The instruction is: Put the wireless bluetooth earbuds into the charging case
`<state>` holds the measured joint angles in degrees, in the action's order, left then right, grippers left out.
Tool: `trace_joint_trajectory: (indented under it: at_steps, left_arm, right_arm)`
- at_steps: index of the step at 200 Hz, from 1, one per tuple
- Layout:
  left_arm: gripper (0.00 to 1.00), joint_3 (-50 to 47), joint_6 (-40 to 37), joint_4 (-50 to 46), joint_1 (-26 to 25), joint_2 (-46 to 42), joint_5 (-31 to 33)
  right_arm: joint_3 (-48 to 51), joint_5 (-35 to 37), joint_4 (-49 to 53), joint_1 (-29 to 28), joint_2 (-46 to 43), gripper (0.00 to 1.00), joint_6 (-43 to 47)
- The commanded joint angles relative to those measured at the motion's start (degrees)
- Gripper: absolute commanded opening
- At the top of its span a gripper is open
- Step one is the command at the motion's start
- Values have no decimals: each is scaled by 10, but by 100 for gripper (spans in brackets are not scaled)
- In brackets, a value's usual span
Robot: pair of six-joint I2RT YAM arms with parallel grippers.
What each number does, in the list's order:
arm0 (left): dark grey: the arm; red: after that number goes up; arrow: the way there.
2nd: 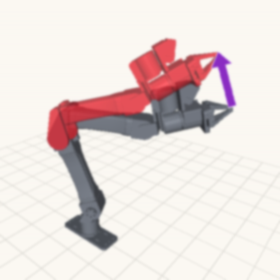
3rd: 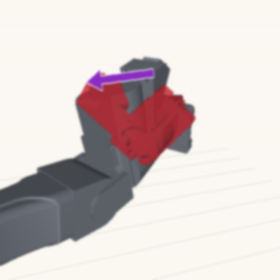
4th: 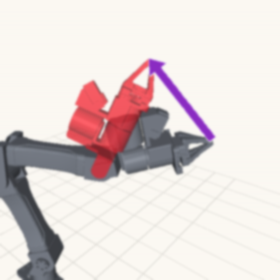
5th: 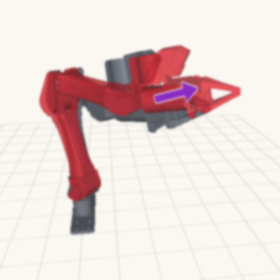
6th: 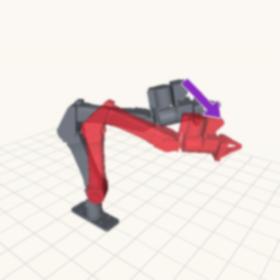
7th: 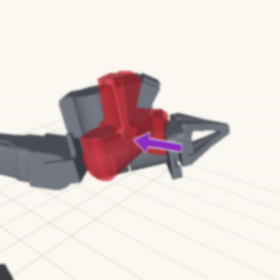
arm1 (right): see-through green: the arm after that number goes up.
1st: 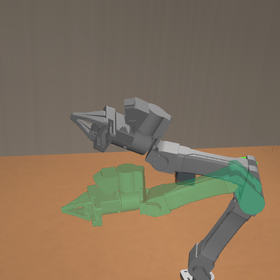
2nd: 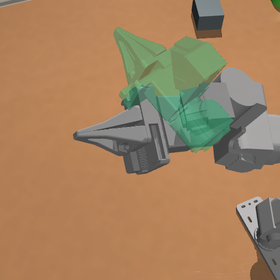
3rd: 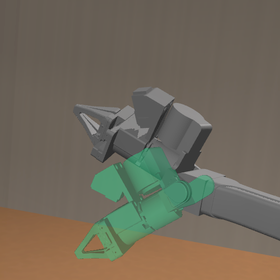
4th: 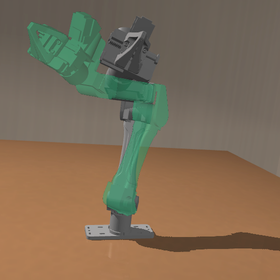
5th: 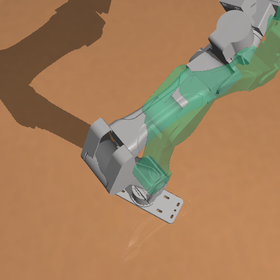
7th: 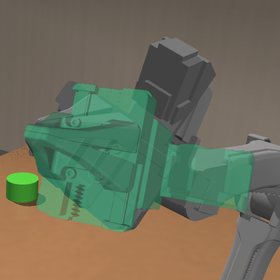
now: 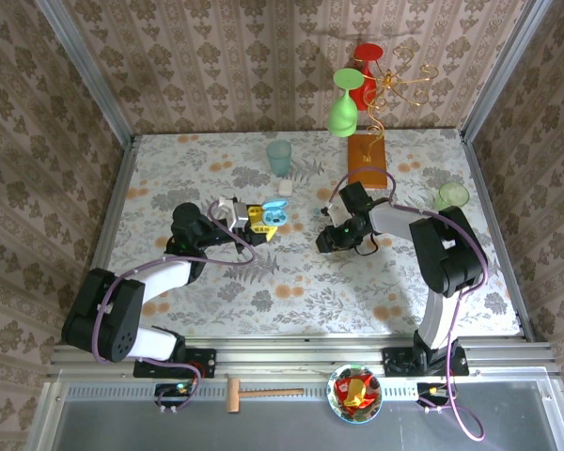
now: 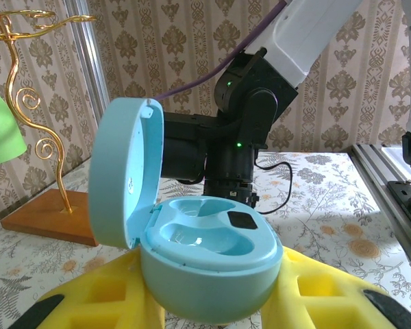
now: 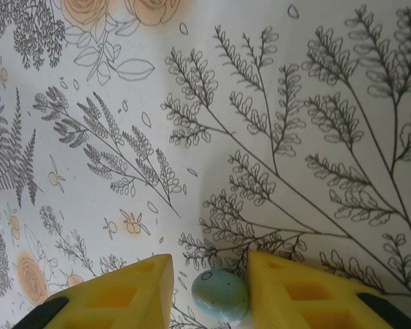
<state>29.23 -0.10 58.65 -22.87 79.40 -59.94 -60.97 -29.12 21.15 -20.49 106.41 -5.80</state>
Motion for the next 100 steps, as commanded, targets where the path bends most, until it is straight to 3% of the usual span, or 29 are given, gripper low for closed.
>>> trace_joint_trajectory:
  at_steps: [1, 49, 78, 100]
  left_arm:
    - [26, 3, -16, 2, -1, -9, 1]
    - [26, 4, -16, 3, -1, -8, 0]
    - [26, 2, -16, 3, -1, -8, 2]
    - [26, 2, -17, 2, -1, -7, 3]
  right_arm:
    - [21, -11, 28, 1, -20, 32, -2]
    - [39, -7, 23, 4, -34, 28, -19]
    - [55, -5, 14, 4, -47, 34, -18]
    - [62, -8, 9, 7, -52, 33, -18]
